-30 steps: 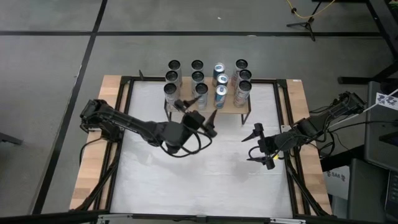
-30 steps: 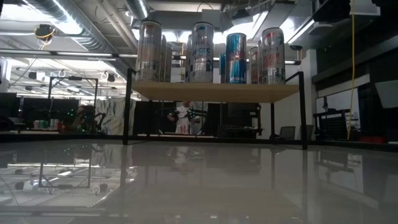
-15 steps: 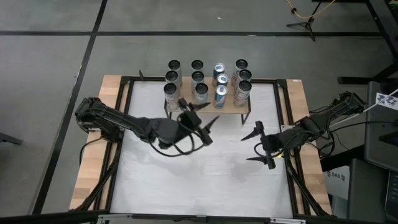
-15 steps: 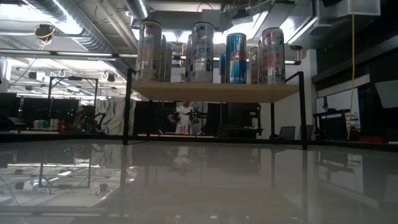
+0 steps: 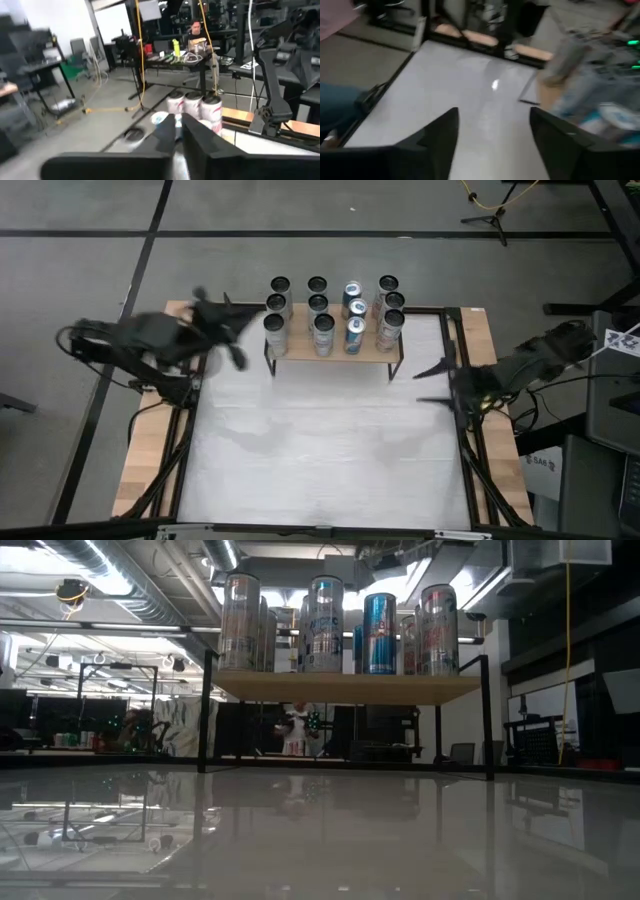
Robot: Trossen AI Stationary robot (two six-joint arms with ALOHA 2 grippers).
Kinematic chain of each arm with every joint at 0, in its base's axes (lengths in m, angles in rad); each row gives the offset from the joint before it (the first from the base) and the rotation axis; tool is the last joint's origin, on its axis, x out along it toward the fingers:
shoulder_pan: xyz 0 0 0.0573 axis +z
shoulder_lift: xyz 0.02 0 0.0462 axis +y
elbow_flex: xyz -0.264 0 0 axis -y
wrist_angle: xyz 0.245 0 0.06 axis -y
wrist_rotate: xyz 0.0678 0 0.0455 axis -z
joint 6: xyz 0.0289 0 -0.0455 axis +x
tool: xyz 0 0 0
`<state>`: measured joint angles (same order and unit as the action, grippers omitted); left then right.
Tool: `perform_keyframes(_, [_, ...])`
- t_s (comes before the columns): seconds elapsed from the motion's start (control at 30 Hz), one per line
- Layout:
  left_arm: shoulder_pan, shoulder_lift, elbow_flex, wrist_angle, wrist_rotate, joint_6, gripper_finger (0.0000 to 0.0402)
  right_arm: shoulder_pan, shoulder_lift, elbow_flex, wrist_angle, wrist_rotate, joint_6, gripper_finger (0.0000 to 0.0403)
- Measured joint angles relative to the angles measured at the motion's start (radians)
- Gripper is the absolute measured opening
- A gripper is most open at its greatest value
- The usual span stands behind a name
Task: Sort soda cans
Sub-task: Return to Home Position
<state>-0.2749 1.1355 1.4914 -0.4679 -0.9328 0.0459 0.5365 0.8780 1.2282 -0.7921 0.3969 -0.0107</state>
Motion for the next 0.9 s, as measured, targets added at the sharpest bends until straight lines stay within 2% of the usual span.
perform_keyframes(0.07, [0.0, -0.085, 0.0, -0.117, 0.007, -0.062, 0.0008, 0.0, 0.0, 0.063, -0.046, 0.041, -0.001, 0.0203])
perform_keyframes(0.23, [0.0, -0.26, -0.003, -0.393, 0.128, -0.166, 0.0008, 0.0, -0.046, 0.144, -0.116, 0.071, -0.011, 0.0111])
perform_keyframes(0.4, [0.0, -0.415, -0.14, -0.422, 0.143, -0.193, 0.0001, 0.0, -0.187, 0.065, -0.105, 0.108, -0.015, 0.0037])
perform_keyframes(0.53, [0.0, -0.552, -0.328, -0.349, 0.137, -0.187, 0.0002, 0.0, -0.339, -0.071, 0.017, 0.151, -0.021, 0.0004])
perform_keyframes(0.63, [0.0, -0.645, -0.476, -0.242, 0.173, -0.141, 0.0001, 0.0, -0.452, -0.183, 0.11, 0.15, -0.049, 0.0012])
perform_keyframes(0.73, [0.0, -0.741, -0.625, -0.056, 0.208, -0.033, 0.0001, 0.0, -0.561, -0.289, 0.208, 0.142, -0.08, 0.0017])
perform_keyframes(0.9, [-0.001, -0.88, -0.835, 0.185, 0.339, 0.129, 0.0, 0.0, -0.716, -0.438, 0.325, 0.115, -0.103, 0.0018])
